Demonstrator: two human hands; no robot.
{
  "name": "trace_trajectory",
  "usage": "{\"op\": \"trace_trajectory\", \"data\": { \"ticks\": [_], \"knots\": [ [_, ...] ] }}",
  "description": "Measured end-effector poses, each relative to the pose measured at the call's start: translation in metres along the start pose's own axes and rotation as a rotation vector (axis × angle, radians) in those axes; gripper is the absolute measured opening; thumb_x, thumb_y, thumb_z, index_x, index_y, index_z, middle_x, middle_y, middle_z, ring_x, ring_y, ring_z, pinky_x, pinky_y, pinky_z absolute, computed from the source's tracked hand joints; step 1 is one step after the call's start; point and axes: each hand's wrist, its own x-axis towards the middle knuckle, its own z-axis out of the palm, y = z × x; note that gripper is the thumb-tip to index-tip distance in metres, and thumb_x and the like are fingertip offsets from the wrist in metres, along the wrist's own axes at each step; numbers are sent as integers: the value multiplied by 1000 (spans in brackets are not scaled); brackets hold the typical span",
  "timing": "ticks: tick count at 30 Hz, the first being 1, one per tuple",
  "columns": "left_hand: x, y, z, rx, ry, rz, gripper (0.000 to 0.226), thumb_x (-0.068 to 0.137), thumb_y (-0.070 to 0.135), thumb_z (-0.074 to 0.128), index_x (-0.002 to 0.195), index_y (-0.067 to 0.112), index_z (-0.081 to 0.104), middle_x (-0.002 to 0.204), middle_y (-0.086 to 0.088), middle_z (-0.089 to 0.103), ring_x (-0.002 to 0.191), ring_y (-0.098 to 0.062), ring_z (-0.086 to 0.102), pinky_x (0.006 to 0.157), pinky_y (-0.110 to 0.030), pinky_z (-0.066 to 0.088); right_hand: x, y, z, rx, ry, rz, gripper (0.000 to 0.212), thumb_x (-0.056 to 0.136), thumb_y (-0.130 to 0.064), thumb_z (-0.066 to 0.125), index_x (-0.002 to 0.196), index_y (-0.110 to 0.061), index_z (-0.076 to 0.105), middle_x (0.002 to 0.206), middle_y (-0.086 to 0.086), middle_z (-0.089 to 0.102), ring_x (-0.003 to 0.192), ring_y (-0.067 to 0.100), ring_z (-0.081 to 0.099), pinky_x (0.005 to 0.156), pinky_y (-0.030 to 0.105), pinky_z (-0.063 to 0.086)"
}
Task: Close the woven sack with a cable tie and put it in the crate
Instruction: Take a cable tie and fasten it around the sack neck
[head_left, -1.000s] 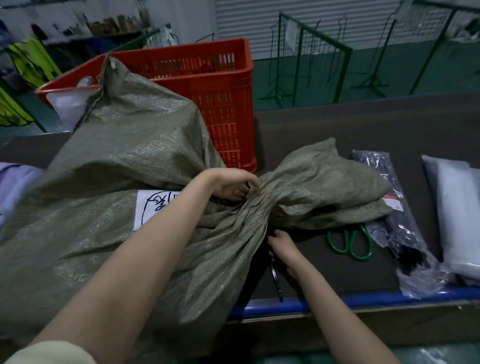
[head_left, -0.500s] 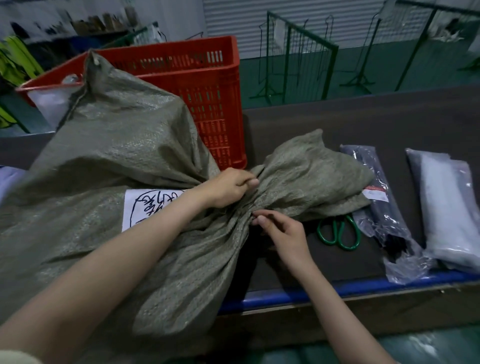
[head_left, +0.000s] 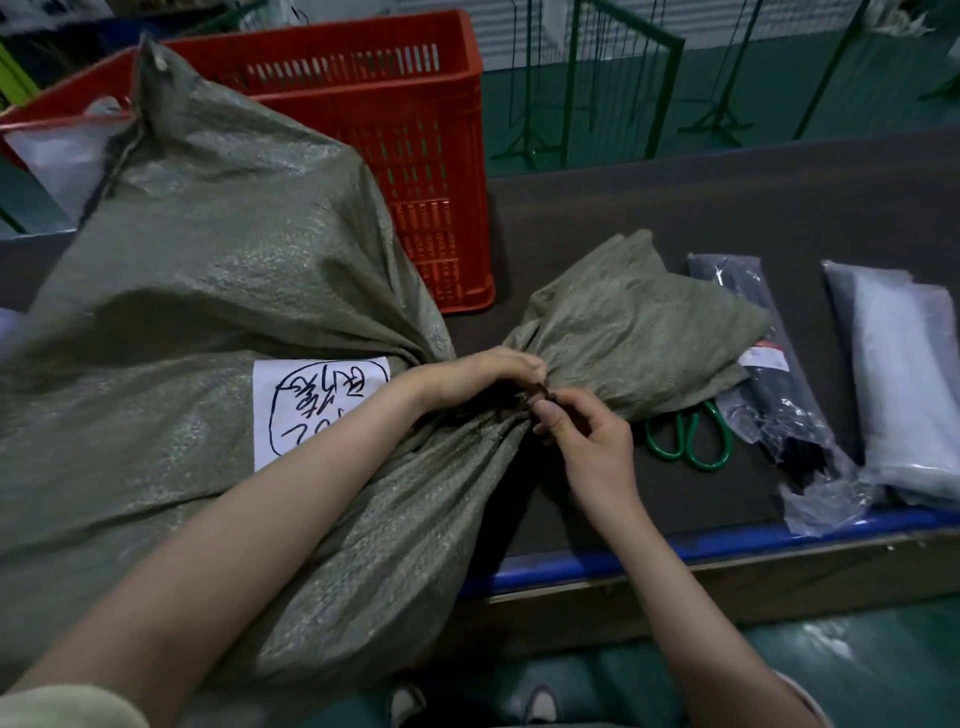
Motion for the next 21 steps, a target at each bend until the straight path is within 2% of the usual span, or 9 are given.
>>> {"op": "trace_trajectory", "data": {
  "ticks": [3,7,9,12,18,21],
  "knots": [
    [-2,1,-3,3,-18,13,19,77,20,41,59,16,40,49,15,44,51,2,38,53,-11,35,0,1,3,18,-21,31,26,84,-7,62,77,-32,62,78,-8,63,66,-5,58,73,24,48],
    [-3,2,-2,-32,6,34,21,78,17,40,57,17,38,46,16,43,48,3,37,50,-10,34,0,0,3,-10,-35,-14,20,83,-14,63,77,-34,62,78,-10,63,74,0,58,78,31,48],
    [-4,2,-4,-51,21,47,21,78,15,40,58,18,37,47,15,42,49,2,36,50,-10,34,-2,0,3,-13,-37,-21,16,81,-18,63,77,-33,62,77,-9,63,75,3,58,77,30,47],
    [-6,2,-3,-65,0,52,20,77,14,40,58,16,36,46,15,43,48,2,37,49,-10,34,-2,-1,4,-18,-34,-18,22,83,-11,63,77,-32,62,78,-9,63,72,-6,57,77,26,46],
    [-7,3,0,-58,-42,47,17,76,15,41,59,15,37,45,16,45,47,3,38,49,-9,34,-1,-1,7,-61,-42,18,6,84,-9,63,85,-14,65,75,-9,60,66,-10,55,70,10,42],
    [-7,2,0,-68,-50,39,15,74,17,43,60,15,38,47,16,42,49,2,36,49,-11,33,-2,0,9,-68,-4,34,5,83,-9,64,87,-12,67,74,-7,61,63,-10,55,69,13,43]
  ]
}}
